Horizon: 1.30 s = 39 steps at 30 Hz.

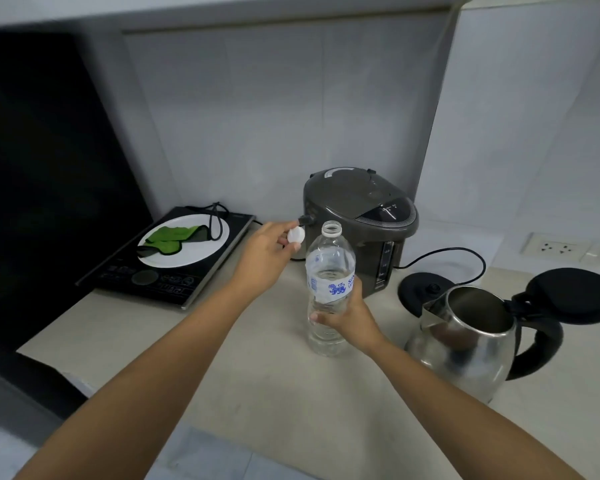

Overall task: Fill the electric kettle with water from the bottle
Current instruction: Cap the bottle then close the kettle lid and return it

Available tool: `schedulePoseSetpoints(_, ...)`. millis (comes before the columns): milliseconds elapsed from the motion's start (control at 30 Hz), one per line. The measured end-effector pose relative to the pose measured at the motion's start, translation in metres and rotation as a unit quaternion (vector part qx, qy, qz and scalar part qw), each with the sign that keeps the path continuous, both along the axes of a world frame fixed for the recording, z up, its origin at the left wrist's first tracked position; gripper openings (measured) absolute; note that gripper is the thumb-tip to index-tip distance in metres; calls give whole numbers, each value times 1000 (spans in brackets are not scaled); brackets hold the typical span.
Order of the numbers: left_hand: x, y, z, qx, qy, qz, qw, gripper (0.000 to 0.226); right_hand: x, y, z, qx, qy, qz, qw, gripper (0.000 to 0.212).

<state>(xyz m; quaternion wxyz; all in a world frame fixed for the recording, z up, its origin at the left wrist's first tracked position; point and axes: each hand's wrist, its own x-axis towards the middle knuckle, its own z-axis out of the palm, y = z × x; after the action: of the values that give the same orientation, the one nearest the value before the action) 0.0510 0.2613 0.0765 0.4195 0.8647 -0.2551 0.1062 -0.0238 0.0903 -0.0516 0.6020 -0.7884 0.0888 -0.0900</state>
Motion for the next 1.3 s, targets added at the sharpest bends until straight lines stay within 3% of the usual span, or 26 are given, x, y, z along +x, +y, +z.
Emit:
schedulePoseSetpoints(133,-5,-16,16,-38,-1,-23,999,37,-8,4,16,17,-62,-42,997,115)
schedulePoseSetpoints(233,-8,-26,26,-27,10,-47,998,38,-13,8,24,-3,-87,-58,995,106)
schedulePoseSetpoints(567,-2,-44,38,40,48,-47,997,37,-6,-4,25,-5,-71,-23,997,97)
schedulePoseSetpoints(833,9,-48,57,81,147,-89,982,31,-9,-11,22,11,-83,-6,996,93)
schedulePoseSetpoints(1067,4,-46,66,148,132,-127,972,35,-9,-13,20,10,-78,-2,997,97)
schedulePoseSetpoints(1233,2,-48,68,144,153,-142,967,44,-10,-13,21,10,-77,4,997,95)
schedulePoseSetpoints(1300,0,-49,67,117,169,-128,970,38,-10,-13,22,8,-75,4,997,95)
